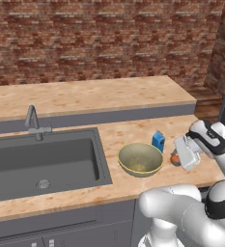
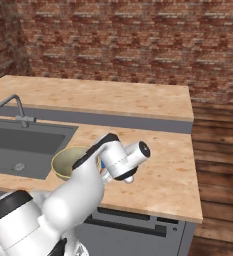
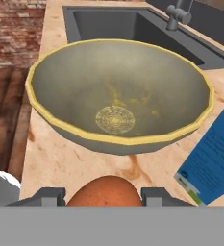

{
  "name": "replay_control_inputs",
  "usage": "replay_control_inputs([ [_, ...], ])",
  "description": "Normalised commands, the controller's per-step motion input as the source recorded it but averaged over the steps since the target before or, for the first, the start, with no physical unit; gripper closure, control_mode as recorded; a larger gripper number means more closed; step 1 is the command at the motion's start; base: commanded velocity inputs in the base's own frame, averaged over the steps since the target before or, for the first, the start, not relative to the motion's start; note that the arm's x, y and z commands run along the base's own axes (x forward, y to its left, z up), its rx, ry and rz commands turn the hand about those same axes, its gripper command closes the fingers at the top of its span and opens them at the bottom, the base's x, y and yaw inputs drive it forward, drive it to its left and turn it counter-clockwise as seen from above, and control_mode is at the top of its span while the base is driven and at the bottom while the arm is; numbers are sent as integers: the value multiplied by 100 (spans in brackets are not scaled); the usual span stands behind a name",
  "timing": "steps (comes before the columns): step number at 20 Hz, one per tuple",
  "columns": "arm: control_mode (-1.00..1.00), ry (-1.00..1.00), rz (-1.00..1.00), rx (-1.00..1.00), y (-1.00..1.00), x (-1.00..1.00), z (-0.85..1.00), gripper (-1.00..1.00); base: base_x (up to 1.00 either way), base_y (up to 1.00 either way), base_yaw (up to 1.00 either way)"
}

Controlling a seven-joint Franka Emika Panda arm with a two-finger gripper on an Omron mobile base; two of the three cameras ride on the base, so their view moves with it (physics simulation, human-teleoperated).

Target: Gather the eggs and milk located in the vicinity of the sink area and place them right next to the bowl.

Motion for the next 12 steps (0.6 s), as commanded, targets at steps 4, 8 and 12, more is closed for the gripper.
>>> replay_control_inputs([
  [4,-100,2,0,0,3,10,-9,100,0,0,0],
  [8,-100,1,0,0,3,9,-17,100,0,0,0],
  [12,-100,0,0,0,3,14,-19,100,0,0,0],
])
